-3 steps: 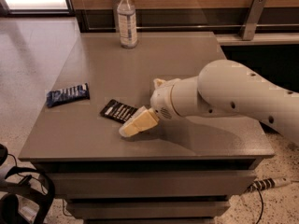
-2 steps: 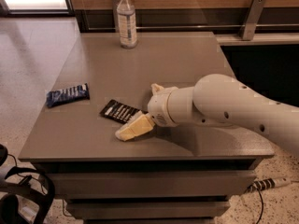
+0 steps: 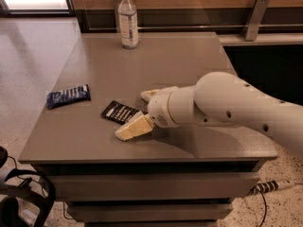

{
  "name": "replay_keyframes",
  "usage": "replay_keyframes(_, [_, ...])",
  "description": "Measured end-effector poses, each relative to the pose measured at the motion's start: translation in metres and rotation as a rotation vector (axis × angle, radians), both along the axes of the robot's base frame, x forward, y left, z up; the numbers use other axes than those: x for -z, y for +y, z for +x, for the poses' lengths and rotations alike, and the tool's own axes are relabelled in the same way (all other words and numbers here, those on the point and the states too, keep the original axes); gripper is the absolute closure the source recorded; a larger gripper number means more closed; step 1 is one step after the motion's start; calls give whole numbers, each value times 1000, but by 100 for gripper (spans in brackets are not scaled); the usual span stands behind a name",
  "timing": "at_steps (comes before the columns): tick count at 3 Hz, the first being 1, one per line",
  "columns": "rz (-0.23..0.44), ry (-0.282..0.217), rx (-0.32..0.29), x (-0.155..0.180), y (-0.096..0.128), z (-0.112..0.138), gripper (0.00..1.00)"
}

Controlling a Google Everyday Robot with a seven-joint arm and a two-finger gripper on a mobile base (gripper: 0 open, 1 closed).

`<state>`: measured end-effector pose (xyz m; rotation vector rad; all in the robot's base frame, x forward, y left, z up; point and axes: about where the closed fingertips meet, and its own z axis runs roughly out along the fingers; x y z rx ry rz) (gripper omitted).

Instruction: Move rxbar chocolate near blue plastic bottle

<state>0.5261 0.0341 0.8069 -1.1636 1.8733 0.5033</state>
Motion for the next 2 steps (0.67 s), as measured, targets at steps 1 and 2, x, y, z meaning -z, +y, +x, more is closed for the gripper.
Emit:
replay_keyframes(1, [0,0,0,-1,0,0,72])
replay_keyframes(2, [0,0,0,-7,0,0,100])
